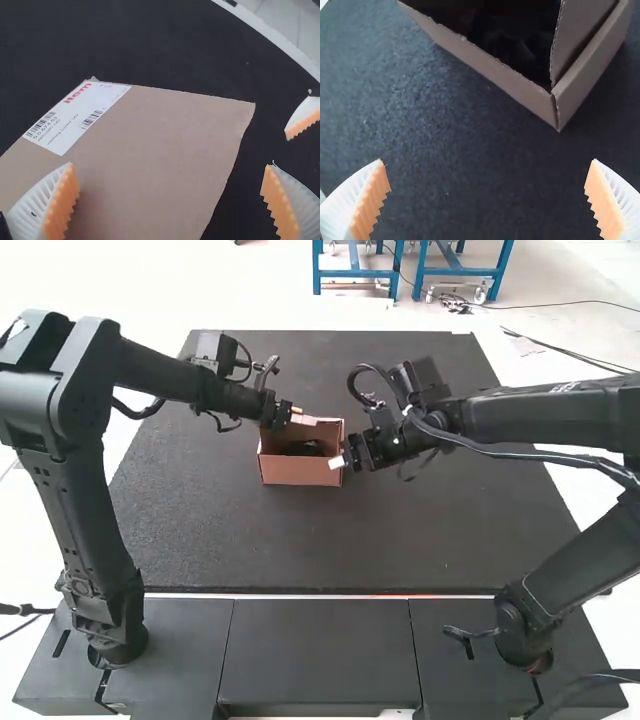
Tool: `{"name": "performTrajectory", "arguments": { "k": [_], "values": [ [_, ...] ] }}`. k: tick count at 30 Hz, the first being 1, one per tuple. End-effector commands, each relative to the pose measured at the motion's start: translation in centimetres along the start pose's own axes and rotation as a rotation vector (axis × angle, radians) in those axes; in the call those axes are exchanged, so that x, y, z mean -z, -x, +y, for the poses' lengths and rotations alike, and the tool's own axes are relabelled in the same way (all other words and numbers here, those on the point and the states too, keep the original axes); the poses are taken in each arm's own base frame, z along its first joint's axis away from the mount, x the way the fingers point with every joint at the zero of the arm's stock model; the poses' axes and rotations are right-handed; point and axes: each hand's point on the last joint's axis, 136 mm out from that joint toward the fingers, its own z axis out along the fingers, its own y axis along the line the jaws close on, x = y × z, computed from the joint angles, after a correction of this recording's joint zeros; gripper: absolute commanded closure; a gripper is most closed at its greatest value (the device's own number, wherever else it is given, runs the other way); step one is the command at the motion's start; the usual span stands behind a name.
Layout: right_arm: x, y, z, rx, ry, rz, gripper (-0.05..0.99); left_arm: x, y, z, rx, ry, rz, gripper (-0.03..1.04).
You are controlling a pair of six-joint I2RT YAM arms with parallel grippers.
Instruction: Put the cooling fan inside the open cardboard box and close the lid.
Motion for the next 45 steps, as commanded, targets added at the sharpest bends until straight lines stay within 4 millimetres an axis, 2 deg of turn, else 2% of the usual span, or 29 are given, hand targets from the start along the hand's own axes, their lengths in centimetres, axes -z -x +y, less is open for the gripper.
{"name": "performTrajectory", "arguments": {
  "k": [1, 4, 17, 23, 27, 31, 34, 37, 40, 42, 44, 45],
  "values": [
    [1.1, 1.1, 1.1, 0.004, 0.031, -0.042, 0.03, 0.0, -0.9, -0.6, -0.046, -0.007, 0.014, 0.16],
    [1.4, 0.9, 1.1, 0.002, 0.031, -0.04, 0.03, -0.2, -2.5, -0.6, -0.044, -0.005, 0.037, 0.16],
    [3.3, 0.9, 1.7, 0.005, 0.033, -0.071, 0.03, -1.7, -6.1, -1.2, -0.048, -0.012, 0.062, 0.16],
    [3.6, 0.4, 1.7, 0.006, 0.025, -0.074, 0.03, -1.6, -5.4, -0.9, -0.058, -0.004, 0.044, 0.16],
    [4.4, 1.9, 1.0, 0.017, -0.016, -0.145, 0.03, -0.9, -3.7, -0.9, -0.076, 0.009, 0.02, 0.16],
    [6.2, 4.1, 1.2, 0.022, -0.016, -0.25, 0.03, 1.5, 0.0, -0.5, -0.139, 0.08, -0.048, 0.16],
    [8.3, 6.2, 0.9, 0.045, -0.046, -0.39, 0.03, 3.8, 3.8, -0.9, -0.177, 0.134, -0.13, 0.16],
    [12.2, 8.2, -2.3, -0.033, -0.219, -0.573, 0.03, 6.7, 7.0, -1.4, -0.209, 0.193, -0.21, 0.16],
    [17.5, 9.4, -5.0, -0.094, -0.384, -0.794, 0.03, 10.6, 9.6, -1.9, -0.229, 0.262, -0.295, 0.15],
    [20.9, 9.3, -6.7, -0.115, -0.506, -0.93, 0.03, 13.3, 10.8, -1.7, -0.239, 0.338, -0.343, 0.13],
    [22.7, 8.1, -8.4, -0.112, -0.628, -0.981, 0.03, 16.1, 10.7, -0.8, -0.233, 0.447, -0.37, 0.11],
    [23.8, 7.2, -9.8, -0.133, -0.719, -1.004, 0.03, 17.5, 10.3, -0.1, -0.235, 0.513, -0.389, 0.06]
  ]
}}
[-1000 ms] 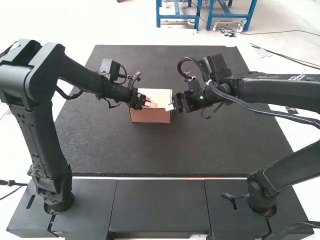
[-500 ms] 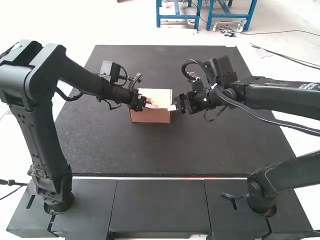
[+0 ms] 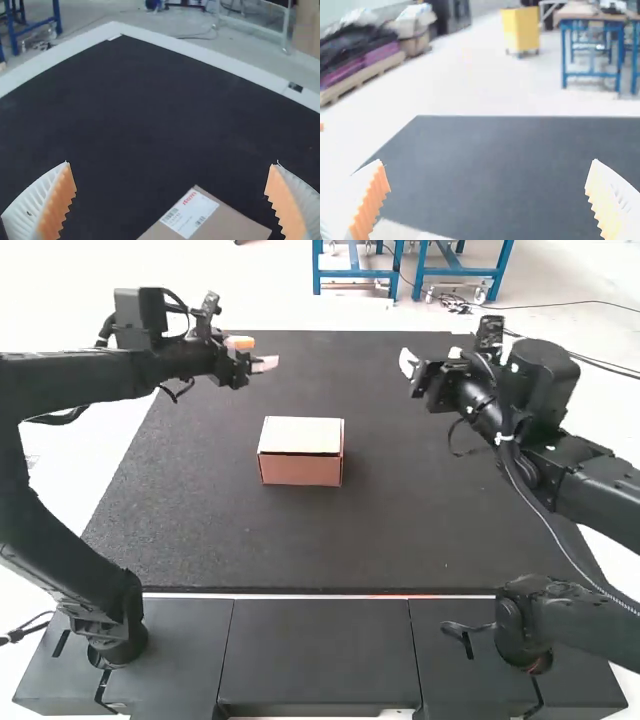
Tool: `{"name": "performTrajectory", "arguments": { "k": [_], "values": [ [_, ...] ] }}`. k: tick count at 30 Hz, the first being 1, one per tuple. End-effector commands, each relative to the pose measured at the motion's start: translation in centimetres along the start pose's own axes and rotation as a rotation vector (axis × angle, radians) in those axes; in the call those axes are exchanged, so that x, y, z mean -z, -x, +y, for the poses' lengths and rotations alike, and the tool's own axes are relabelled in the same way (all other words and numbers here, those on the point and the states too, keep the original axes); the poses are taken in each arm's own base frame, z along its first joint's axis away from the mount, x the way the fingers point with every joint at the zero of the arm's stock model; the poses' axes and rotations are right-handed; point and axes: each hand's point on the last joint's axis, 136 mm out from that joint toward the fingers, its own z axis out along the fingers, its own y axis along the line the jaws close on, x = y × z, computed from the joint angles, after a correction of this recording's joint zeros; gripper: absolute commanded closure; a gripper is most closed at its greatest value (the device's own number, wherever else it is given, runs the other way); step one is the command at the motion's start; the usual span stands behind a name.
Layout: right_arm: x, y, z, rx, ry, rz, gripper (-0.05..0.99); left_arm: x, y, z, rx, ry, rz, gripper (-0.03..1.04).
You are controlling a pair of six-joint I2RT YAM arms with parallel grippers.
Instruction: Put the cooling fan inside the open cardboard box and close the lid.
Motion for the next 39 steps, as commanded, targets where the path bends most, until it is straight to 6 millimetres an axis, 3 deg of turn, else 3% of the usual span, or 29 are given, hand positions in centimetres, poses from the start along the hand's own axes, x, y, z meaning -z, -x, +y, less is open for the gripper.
{"name": "performTrajectory", "arguments": {
  "k": [1, 4, 6, 9, 18, 24, 28, 31, 32, 35, 39],
  "values": [
    [2.0, 0.4, -6.4, 0.048, -0.313, -0.09, 0.03, 3.7, -0.1, 3.4, 0.001, 0.214, -0.032, 0.04],
    [3.6, -0.8, -9.0, 0.074, -0.402, -0.128, 0.03, 7.4, -0.5, 5.0, -0.082, 0.393, -0.127, 0.04],
    [4.7, -1.5, -10.1, 0.075, -0.428, -0.15, 0.03, 9.5, -1.0, 4.5, -0.144, 0.468, -0.199, 0.04],
    [5.9, -2.6, -10.8, 0.076, -0.422, -0.186, 0.03, 11.3, -2.3, 2.4, -0.232, 0.497, -0.263, 0.04],
    [7.3, -6.2, -10.6, 0.096, -0.37, -0.174, 0.03, 12.2, -5.1, -1.5, -0.32, 0.434, -0.261, 0.04],
    [9.6, -5.3, -10.1, 0.08, -0.353, -0.309, 0.02, 13.0, -5.7, -3.5, -0.342, 0.408, -0.287, 0.04],
    [11.6, -4.0, -9.5, 0.071, -0.334, -0.437, 0.02, 14.6, -5.5, -6.2, -0.364, 0.375, -0.369, 0.04],
    [11.3, -4.4, -9.7, 0.074, -0.344, -0.396, 0.03, 16.3, -5.2, -7.7, -0.401, 0.41, -0.435, 0.04],
    [11.2, -4.9, -9.9, 0.077, -0.35, -0.379, 0.02, 16.3, -6.1, -7.8, -0.39, 0.415, -0.406, 0.04],
    [11.4, -5.8, -10.8, 0.127, -0.4, -0.365, 0.03, 17.6, -6.0, -8.8, -0.441, 0.444, -0.411, 0.04],
    [12.1, -6.7, -13.2, 0.151, -0.527, -0.314, 0.02, 17.8, -7.8, -6.5, -0.423, 0.52, -0.316, 0.04]
  ]
}}
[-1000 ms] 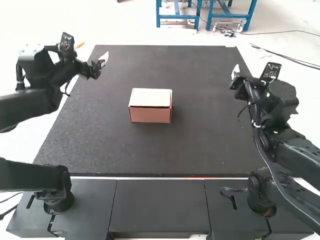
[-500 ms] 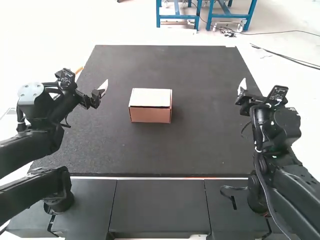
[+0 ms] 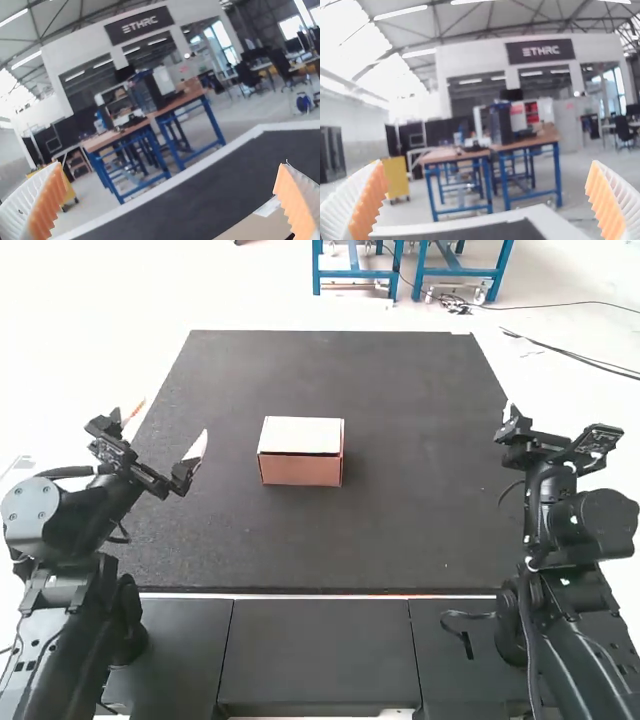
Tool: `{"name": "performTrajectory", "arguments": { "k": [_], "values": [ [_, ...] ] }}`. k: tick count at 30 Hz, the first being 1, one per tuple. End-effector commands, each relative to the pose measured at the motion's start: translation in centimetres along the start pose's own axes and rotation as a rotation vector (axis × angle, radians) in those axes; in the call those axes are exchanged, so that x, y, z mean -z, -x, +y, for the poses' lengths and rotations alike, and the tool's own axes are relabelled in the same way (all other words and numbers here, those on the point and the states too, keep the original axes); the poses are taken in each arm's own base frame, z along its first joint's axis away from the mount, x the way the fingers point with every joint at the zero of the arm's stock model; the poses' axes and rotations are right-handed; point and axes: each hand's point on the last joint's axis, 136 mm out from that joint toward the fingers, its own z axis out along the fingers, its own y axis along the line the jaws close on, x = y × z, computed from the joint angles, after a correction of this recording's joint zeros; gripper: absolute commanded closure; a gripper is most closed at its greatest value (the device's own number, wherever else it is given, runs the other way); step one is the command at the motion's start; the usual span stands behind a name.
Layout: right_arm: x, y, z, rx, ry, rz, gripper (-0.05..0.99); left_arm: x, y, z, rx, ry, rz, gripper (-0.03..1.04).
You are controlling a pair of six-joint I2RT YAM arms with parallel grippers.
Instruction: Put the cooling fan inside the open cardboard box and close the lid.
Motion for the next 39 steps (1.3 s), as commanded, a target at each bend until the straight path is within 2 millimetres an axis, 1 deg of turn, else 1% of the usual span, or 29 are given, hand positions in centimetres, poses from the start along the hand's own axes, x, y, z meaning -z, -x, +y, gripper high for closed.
{"name": "performTrajectory", "arguments": {
  "k": [1, 2, 4, 6, 7, 8, 9, 10, 11, 12, 13, 14, 16, 17, 18, 19, 21, 22, 24, 27, 29, 31, 32, 38, 39],
  "values": [
    [1.4, -6.9, -3.0, 0.101, -0.117, 0.135, 0.03, 0.4, -3.3, 1.0, -0.012, 0.046, 0.127, 0.04],
    [1.5, -7.1, -3.5, 0.111, -0.136, 0.146, 0.03, 0.7, -4.2, 1.2, -0.009, 0.058, 0.166, 0.04],
    [1.5, -7.2, -4.4, 0.117, -0.168, 0.153, 0.02, 1.3, -5.4, 1.8, 0.003, 0.09, 0.217, 0.03],
    [1.5, -7.1, -4.8, 0.081, -0.185, 0.143, 0.02, 1.8, -6.3, 2.7, 0.013, 0.129, 0.26, 0.03],
    [1.5, -6.9, -4.7, 0.071, -0.181, 0.138, 0.02, 2.0, -6.5, 3.0, 0.012, 0.139, 0.267, 0.04],
    [1.4, -7.1, -4.4, 0.052, -0.161, 0.141, 0.02, 2.1, -6.8, 2.6, 0.004, 0.118, 0.279, 0.04],
    [1.4, -7.2, -3.8, 0.034, -0.125, 0.145, 0.02, 2.4, -7.6, 2.6, -0.039, 0.107, 0.315, 0.04],
    [1.3, -7.4, -2.7, 0.011, -0.064, 0.154, 0.02, 2.6, -7.9, 2.7, -0.077, 0.111, 0.331, 0.04],
    [1.3, -7.7, -1.4, -0.013, 0.01, 0.167, 0.02, 2.7, -8.0, 2.9, -0.047, 0.121, 0.335, 0.04],
    [1.4, -7.9, -0.2, -0.026, 0.076, 0.177, 0.02, 2.7, -7.8, 3.1, -0.017, 0.137, 0.327, 0.04],
    [1.4, -7.8, 0.4, -0.037, 0.114, 0.179, 0.02, 2.7, -7.5, 3.7, -0.043, 0.157, 0.317, 0.04],
    [1.6, -8.1, 0.8, -0.053, 0.135, 0.194, 0.02, 2.6, -6.7, 4.0, -0.078, 0.168, 0.29, 0.04],
    [2.0, -9.4, 1.9, -0.052, 0.201, 0.253, 0.02, 2.4, -5.5, 4.7, -0.091, 0.198, 0.244, 0.04],
    [2.2, -10.1, 1.8, -0.051, 0.199, 0.279, 0.02, 2.4, -5.6, 4.8, 0.004, 0.214, 0.24, 0.04],
    [2.4, -10.9, 1.8, -0.046, 0.198, 0.314, 0.02, 2.6, -6.3, 4.6, 0.122, 0.222, 0.255, 0.04],
    [2.8, -11.9, 1.7, -0.023, 0.198, 0.356, 0.02, 2.9, -7.5, 4.5, 0.203, 0.241, 0.298, 0.04],
    [3.2, -13.1, 1.5, -0.019, 0.191, 0.406, 0.02, 4.4, -10.3, 5.5, 0.261, 0.353, 0.412, 0.04],
    [3.4, -13.6, 1.4, -0.021, 0.186, 0.432, 0.02, 4.7, -11.1, 5.2, 0.258, 0.351, 0.446, 0.04],
    [4.0, -14.9, 1.1, -0.016, 0.176, 0.491, 0.02, 4.9, -11.3, 5.6, 0.243, 0.373, 0.457, 0.04],
    [5.6, -17.5, 0.8, 0.009, 0.176, 0.61, 0.02, 5.0, -11.4, 5.5, 0.227, 0.366, 0.467, 0.04],
    [6.0, -18.1, 0.6, 0.039, 0.179, 0.638, 0.02, 4.9, -11.3, 5.4, 0.226, 0.36, 0.463, 0.04],
    [6.9, -19.3, 0.1, 0.069, 0.168, 0.697, 0.02, 4.8, -11.3, 5.4, 0.23, 0.359, 0.46, 0.04],
    [6.9, -19.5, 0.1, 0.09, 0.172, 0.701, 0.02, 4.9, -11.3, 5.5, 0.231, 0.362, 0.462, 0.04],
    [7.0, -19.5, 0.1, 0.093, 0.173, 0.703, 0.02, 4.9, -11.3, 5.5, 0.231, 0.364, 0.461, 0.04],
    [7.2, -19.8, 0.0, 0.088, 0.17, 0.717, 0.02, 4.9, -11.3, 5.5, 0.231, 0.364, 0.461, 0.04]
  ]
}}
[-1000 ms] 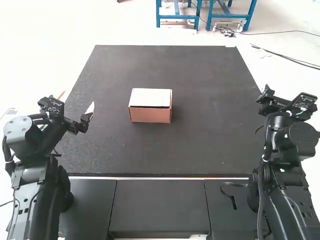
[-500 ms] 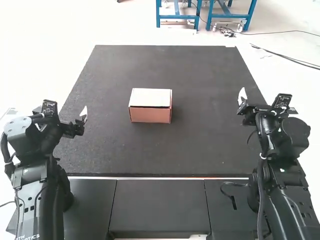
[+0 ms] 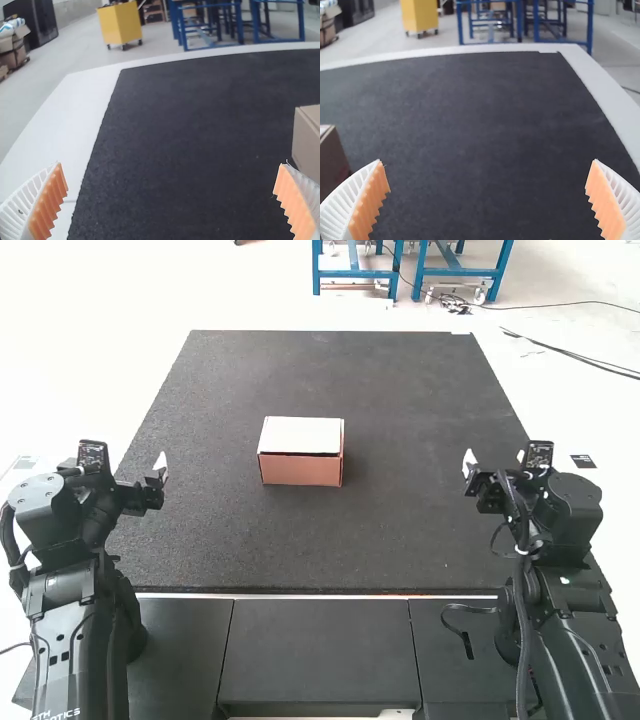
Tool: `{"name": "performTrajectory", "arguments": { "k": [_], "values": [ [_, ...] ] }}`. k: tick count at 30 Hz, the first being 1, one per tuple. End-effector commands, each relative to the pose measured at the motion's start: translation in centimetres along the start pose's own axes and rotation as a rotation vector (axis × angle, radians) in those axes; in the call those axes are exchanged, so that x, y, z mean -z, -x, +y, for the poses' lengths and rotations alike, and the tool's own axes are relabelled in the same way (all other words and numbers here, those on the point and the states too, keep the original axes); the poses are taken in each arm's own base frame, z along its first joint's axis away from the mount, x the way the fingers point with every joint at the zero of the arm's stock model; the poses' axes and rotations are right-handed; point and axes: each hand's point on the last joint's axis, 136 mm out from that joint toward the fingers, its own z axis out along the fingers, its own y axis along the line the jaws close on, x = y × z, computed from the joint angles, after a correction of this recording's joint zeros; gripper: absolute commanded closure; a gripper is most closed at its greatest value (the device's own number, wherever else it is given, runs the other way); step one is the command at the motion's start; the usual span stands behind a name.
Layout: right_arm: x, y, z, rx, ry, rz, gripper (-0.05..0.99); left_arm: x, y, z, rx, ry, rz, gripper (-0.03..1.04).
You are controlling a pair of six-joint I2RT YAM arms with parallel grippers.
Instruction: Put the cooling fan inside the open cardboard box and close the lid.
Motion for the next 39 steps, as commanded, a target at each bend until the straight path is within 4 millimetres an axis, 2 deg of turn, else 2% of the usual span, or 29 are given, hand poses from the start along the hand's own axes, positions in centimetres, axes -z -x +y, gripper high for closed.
{"name": "performTrajectory", "arguments": {
  "k": [1, 10, 21, 39],
  "values": [
    [-0.6, -7.4, -0.3, 0.015, -0.002, 0.15, 0.02, 0.0, 0.0, 0.3, 0.008, 0.018, -0.005, 0.04],
    [-0.6, -7.3, -0.4, 0.03, -0.002, 0.148, 0.02, 0.0, 0.1, -0.1, 0.011, 0.002, -0.011, 0.04],
    [-0.6, -7.4, -0.4, 0.03, -0.002, 0.15, 0.02, -0.3, 1.3, -5.9, 0.006, -0.179, -0.047, 0.04],
    [-0.6, -7.4, -0.4, 0.028, -0.003, 0.15, 0.02, -0.3, 1.5, -6.2, -0.045, -0.181, -0.061, 0.04]
  ]
}}
